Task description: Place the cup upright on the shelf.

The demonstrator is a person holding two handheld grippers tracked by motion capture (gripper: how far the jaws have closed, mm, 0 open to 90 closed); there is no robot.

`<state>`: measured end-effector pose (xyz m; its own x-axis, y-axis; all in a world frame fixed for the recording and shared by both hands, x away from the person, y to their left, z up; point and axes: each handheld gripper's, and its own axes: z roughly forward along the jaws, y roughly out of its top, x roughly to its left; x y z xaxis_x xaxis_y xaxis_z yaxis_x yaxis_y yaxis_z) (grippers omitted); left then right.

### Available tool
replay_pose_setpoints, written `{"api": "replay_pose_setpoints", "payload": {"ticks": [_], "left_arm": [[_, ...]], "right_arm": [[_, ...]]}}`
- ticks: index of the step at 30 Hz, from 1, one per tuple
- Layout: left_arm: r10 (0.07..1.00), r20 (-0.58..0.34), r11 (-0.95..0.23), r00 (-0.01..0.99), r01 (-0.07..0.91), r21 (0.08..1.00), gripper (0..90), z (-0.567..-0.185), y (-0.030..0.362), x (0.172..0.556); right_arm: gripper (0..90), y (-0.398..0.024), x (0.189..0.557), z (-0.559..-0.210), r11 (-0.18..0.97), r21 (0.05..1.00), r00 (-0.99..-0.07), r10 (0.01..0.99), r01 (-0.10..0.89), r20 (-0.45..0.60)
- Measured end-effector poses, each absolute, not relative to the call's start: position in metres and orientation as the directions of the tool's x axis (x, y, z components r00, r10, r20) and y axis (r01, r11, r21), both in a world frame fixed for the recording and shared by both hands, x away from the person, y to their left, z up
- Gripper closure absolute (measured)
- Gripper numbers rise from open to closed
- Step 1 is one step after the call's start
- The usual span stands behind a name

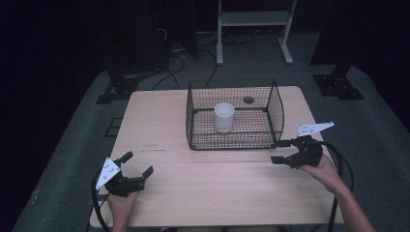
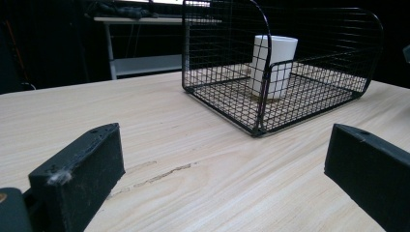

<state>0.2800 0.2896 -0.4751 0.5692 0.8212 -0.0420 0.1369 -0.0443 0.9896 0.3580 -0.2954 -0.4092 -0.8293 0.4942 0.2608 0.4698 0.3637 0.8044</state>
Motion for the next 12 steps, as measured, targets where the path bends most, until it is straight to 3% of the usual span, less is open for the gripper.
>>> {"api": "replay_pose_setpoints", "payload": {"ticks": [12], "left_arm": [[0.826, -0.039, -0.048, 0.563, 0.138, 0.989, 0.0, -0.475, 0.289, 0.28]], "right_arm": [[14.3, -0.305, 0.335, -0.422, 0.339, 0.815, -0.816, 0.521, 0.469, 0.253]]}}
